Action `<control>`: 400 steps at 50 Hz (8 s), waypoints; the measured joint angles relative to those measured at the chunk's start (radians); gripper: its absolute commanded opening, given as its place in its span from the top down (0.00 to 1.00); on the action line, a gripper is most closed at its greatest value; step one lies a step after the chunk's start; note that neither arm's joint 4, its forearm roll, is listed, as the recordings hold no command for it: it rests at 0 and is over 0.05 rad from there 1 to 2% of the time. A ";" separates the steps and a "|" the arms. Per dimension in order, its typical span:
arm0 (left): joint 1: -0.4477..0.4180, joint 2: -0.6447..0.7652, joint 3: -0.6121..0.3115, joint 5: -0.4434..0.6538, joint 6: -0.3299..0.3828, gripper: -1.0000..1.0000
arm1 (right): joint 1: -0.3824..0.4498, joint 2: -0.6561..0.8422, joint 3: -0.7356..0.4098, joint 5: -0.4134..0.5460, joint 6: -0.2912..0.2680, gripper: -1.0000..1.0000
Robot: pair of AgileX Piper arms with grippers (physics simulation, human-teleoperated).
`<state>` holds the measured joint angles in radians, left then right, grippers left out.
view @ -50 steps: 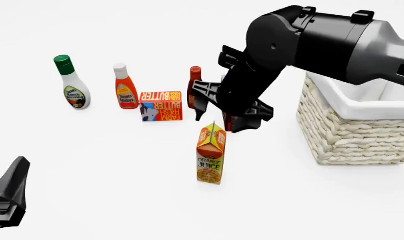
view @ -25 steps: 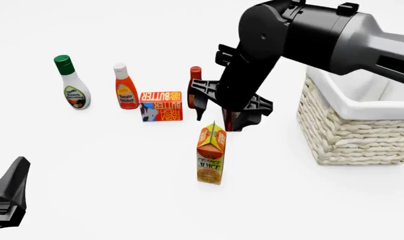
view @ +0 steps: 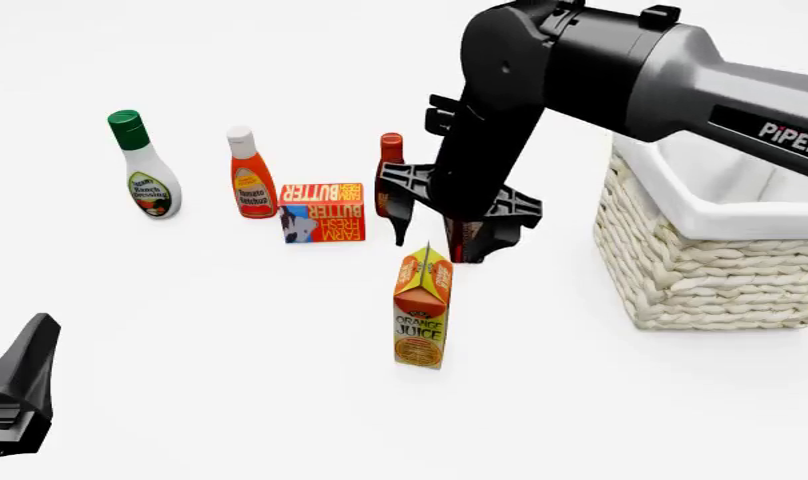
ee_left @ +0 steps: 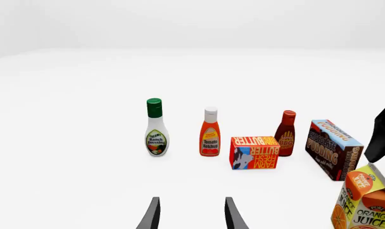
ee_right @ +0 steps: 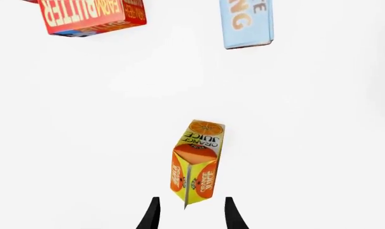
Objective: Pick the orange juice and place it in the basket.
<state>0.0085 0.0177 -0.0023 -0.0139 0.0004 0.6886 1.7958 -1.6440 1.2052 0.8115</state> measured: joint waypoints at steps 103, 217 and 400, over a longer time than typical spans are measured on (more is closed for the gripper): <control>0.000 0.000 0.000 0.000 0.000 0.00 | 0.011 0.129 -0.003 -0.017 -0.034 0.00; 0.000 0.000 0.000 0.000 0.000 0.00 | -0.019 0.059 -0.016 0.015 -0.126 1.00; 0.000 0.000 0.000 0.000 0.000 0.00 | -0.470 -0.250 -0.294 0.015 -0.729 1.00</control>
<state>0.0085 0.0176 -0.0023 -0.0139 0.0004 0.2183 1.5461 -1.9381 1.2200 0.0825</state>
